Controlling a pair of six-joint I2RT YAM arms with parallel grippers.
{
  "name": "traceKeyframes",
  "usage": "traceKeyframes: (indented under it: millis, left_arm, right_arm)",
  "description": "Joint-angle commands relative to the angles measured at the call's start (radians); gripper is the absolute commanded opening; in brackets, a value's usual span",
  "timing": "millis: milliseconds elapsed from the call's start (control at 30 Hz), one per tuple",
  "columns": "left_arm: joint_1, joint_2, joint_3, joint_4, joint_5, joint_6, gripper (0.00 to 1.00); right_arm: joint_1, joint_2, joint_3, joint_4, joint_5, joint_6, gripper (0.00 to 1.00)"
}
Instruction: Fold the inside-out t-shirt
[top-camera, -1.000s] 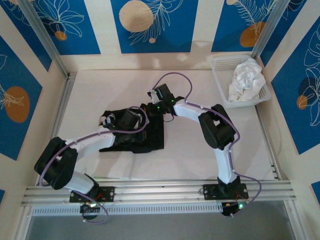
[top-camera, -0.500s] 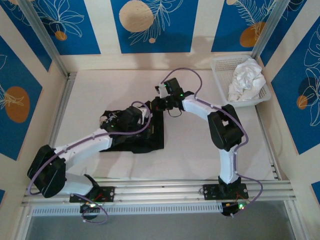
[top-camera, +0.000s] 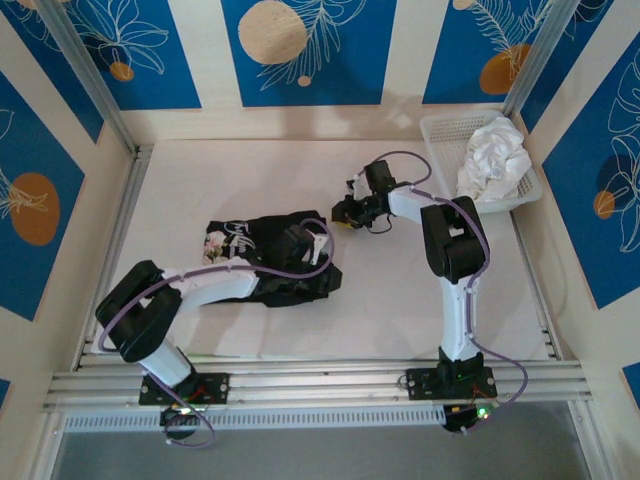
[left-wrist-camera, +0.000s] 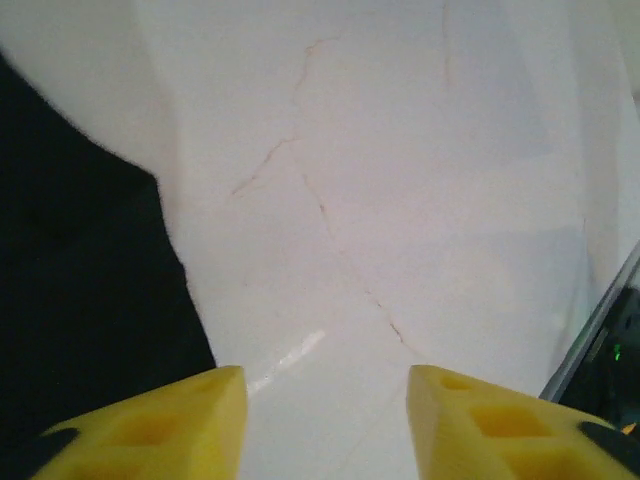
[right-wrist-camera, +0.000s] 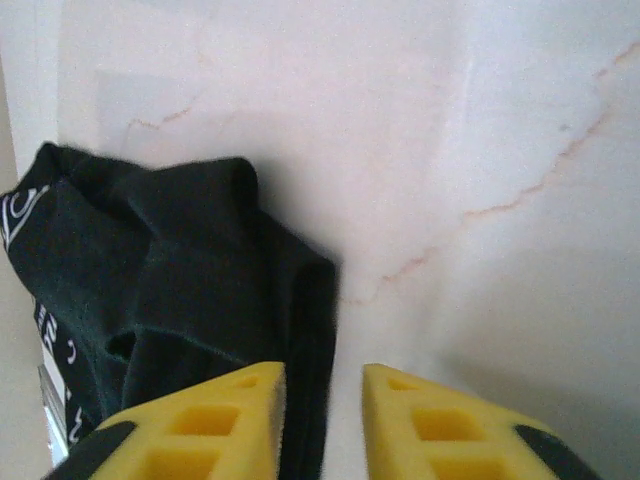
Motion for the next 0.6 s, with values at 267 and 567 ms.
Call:
traceKeyframes:
  millis: [267, 567]
  left_arm:
    - [0.168, -0.310, -0.048, -0.224, -0.091, 0.051, 0.64]
    - [0.467, -0.336, -0.184, -0.243, -0.013, 0.006, 0.55]
  right_arm:
    - [0.084, -0.292, -0.134, -0.093, 0.170, -0.053, 0.40]
    - [0.378, -0.416, -0.371, 0.090, 0.185, 0.068, 0.37]
